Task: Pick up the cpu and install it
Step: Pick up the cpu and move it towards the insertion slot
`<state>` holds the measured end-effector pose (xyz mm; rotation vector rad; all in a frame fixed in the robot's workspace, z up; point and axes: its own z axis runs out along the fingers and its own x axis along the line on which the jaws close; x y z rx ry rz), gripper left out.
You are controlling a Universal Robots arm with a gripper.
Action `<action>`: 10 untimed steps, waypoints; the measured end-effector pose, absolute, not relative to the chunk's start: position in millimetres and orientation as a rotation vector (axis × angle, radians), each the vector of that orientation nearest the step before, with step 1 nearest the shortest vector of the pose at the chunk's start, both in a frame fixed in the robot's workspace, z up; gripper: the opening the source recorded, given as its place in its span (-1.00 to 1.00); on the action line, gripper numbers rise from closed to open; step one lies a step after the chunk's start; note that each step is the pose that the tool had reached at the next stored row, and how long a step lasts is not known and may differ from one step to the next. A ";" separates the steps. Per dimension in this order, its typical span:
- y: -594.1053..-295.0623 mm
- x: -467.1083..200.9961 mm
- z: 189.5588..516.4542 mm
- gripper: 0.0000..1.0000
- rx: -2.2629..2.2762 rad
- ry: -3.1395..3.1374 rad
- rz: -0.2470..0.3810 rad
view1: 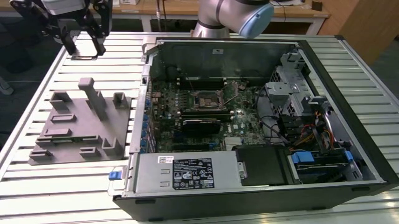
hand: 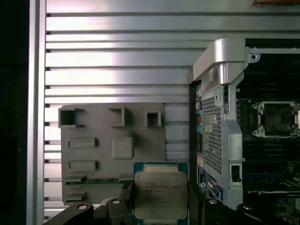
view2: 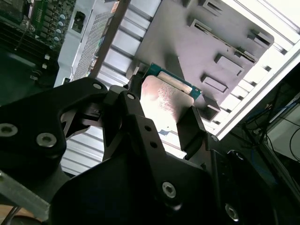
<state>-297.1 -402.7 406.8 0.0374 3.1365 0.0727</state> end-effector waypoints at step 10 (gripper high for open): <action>-401.0 -279.4 406.7 0.08 0.037 3.136 0.073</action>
